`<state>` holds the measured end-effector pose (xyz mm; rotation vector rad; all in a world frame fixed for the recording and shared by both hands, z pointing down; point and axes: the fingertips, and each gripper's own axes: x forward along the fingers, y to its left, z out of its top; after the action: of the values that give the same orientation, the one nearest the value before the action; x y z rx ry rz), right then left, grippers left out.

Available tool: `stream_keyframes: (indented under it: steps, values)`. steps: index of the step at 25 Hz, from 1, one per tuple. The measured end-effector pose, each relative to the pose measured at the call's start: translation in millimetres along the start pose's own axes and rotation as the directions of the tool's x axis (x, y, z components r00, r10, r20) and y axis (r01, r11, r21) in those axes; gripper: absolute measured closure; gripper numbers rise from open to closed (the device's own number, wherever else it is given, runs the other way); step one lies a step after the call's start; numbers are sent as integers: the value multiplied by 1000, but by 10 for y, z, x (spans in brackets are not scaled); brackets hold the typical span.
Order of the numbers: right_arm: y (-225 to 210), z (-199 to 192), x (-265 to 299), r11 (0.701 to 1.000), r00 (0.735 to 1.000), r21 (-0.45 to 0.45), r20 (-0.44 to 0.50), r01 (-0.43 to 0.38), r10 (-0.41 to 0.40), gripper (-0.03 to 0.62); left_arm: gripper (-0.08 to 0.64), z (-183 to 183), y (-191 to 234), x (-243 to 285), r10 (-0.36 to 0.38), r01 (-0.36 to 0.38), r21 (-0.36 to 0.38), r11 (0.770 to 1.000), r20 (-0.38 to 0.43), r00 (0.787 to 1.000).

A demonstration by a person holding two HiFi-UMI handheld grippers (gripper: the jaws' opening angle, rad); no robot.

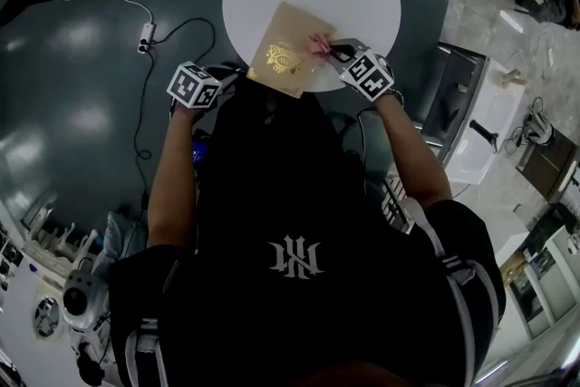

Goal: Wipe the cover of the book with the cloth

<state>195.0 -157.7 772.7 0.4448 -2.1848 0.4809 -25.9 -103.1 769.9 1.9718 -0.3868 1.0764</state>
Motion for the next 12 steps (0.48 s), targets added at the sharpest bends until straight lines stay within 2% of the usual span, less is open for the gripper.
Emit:
stream_keyframes:
  steps: [4, 12]
  values:
    - [-296, 51, -56, 996, 996, -11, 5, 84, -83, 569, 538, 1, 72, 0, -1, 1, 20, 1000, -16, 1000]
    - [-797, 88, -177, 968, 970, 63, 16, 241, -243, 569, 538, 206, 219, -108, 8, -7, 100, 995, -18, 1000]
